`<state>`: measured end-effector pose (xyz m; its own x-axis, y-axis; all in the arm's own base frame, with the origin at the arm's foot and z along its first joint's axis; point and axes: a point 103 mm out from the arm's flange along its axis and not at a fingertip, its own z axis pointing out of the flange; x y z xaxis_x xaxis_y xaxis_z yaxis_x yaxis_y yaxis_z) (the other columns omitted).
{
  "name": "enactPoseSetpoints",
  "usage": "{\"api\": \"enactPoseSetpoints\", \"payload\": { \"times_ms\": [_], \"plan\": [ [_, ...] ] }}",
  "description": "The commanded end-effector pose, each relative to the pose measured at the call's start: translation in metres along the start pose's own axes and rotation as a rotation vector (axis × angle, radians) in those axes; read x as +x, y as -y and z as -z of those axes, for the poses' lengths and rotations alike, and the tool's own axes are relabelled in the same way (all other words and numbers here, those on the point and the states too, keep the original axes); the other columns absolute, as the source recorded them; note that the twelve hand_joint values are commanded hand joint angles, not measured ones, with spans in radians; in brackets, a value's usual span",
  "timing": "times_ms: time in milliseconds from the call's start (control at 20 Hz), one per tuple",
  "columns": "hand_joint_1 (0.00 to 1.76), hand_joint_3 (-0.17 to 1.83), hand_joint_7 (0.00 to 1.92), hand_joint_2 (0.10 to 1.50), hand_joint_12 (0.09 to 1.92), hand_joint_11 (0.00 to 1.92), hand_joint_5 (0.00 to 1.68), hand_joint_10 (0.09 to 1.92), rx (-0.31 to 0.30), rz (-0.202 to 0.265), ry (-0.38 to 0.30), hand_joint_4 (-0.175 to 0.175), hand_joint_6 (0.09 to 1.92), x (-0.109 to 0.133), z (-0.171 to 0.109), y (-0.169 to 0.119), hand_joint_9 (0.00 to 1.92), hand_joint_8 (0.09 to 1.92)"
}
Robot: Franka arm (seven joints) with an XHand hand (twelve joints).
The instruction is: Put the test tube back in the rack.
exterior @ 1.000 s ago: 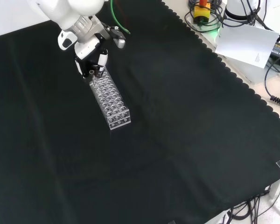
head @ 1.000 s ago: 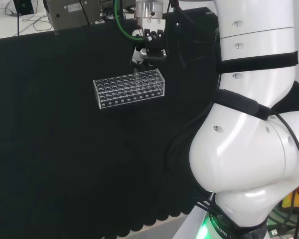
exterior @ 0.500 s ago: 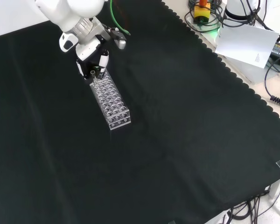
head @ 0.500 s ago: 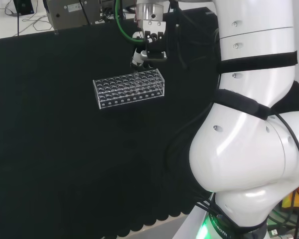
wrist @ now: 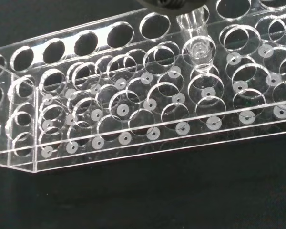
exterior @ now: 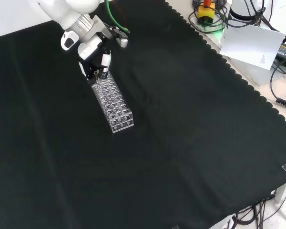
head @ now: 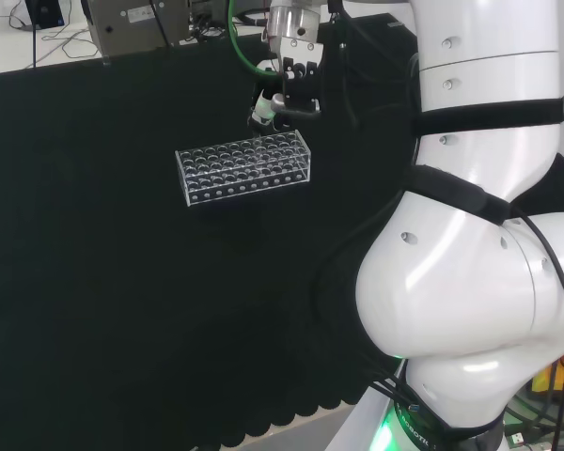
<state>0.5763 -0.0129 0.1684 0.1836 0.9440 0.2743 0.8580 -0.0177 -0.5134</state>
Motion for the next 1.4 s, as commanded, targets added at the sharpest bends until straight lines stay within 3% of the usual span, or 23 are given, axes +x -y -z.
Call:
{"api": "enactPoseSetpoints", "payload": {
  "times_ms": [50, 300, 550, 750, 900, 1200, 1400],
  "plan": [
    [1.21, -0.17, 1.14, 0.99, 1.3, 0.92, 1.01, 0.64, 0.009, 0.023, -0.027, -0.175, 0.6, 0.001, 0.001, 0.005, 1.37, 0.76],
    [1.21, -0.17, 1.02, 0.98, 1.32, 0.86, 0.96, 0.69, 0.006, 0.035, -0.029, -0.173, 0.62, 0.0, 0.001, 0.006, 1.29, 0.82],
    [1.19, -0.17, 0.87, 0.97, 1.36, 0.77, 0.8, 0.75, 0.03, 0.048, -0.033, -0.126, 0.7, 0.002, 0.0, 0.01, 1.18, 0.88],
    [1.14, -0.17, 0.61, 0.94, 1.44, 0.59, 0.5, 0.82, 0.077, 0.059, -0.039, -0.07, 0.73, 0.003, -0.004, 0.01, 0.92, 0.93],
    [1.09, -0.17, 0.42, 0.92, 1.49, 0.44, 0.33, 0.88, 0.082, 0.065, -0.053, -0.044, 0.63, 0.003, -0.002, 0.011, 0.71, 0.95],
    [1.06, -0.17, 0.29, 0.91, 1.53, 0.33, 0.29, 0.93, 0.062, 0.086, -0.06, -0.027, 0.52, 0.003, 0.002, 0.016, 0.57, 0.97],
    [1.05, -0.17, 0.14, 0.9, 1.57, 0.19, 0.27, 0.98, 0.039, 0.103, -0.047, -0.017, 0.42, 0.006, 0.011, 0.022, 0.37, 0.97]
  ]
}}
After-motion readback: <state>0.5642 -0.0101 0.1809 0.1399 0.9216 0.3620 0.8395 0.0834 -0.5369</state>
